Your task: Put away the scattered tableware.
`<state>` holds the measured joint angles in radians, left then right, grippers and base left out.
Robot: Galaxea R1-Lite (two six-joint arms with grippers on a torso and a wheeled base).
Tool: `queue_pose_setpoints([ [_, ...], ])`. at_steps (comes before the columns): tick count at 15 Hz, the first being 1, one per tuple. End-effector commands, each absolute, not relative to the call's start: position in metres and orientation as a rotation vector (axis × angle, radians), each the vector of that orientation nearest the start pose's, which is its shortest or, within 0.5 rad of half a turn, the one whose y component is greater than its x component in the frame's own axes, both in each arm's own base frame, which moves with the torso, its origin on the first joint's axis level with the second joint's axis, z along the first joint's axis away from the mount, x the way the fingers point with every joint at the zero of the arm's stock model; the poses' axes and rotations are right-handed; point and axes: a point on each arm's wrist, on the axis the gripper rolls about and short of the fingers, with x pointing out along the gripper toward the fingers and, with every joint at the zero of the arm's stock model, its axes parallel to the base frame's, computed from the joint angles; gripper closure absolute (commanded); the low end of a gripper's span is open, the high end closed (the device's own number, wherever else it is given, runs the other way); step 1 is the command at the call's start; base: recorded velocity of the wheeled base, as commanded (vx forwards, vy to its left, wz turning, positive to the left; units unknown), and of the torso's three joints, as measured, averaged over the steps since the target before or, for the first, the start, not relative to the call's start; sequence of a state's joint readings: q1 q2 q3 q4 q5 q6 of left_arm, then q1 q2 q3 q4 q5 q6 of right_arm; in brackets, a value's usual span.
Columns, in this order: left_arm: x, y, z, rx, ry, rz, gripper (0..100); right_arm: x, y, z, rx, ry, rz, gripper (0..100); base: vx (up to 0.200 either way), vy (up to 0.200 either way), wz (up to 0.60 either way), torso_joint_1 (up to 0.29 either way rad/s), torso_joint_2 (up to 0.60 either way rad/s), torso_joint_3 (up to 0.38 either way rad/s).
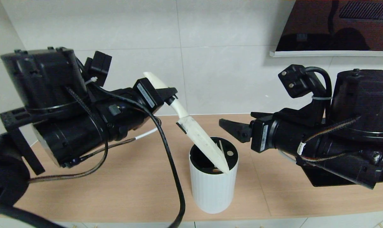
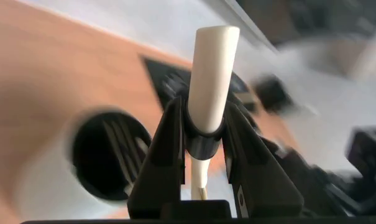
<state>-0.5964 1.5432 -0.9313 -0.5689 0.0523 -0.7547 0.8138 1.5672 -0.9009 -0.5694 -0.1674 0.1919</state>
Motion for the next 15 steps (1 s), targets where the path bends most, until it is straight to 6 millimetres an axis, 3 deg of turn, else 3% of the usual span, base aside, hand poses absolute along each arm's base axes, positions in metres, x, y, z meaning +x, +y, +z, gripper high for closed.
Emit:
queue_pose_setpoints([
  [1, 0.233, -0.162, 0.282, -0.677, 0.152, -0.464, 100, 0.206, 0.195, 0.244, 0.146, 0.137, 0.596, 0, 0.000, 0.000, 0.00, 0.000, 0.00, 0.000],
  [6, 0.222, -0.199, 0.268, -0.400, 0.052, -0.196, 100, 0.210, 0.194, 0.239, 0.138, 0.152, 0.579, 0, 0.000, 0.000, 0.00, 0.000, 0.00, 0.000],
  [8, 0.217, -0.211, 0.267, -0.358, 0.000, -0.171, 100, 0.210, 0.194, 0.239, 0.138, 0.152, 0.575, 0, 0.000, 0.000, 0.00, 0.000, 0.00, 0.000],
  [15, 0.209, -0.231, 0.230, -0.186, -0.155, -0.182, 100, 0.215, 0.194, 0.235, 0.132, 0.165, 0.563, 0, 0.000, 0.000, 0.00, 0.000, 0.00, 0.000],
])
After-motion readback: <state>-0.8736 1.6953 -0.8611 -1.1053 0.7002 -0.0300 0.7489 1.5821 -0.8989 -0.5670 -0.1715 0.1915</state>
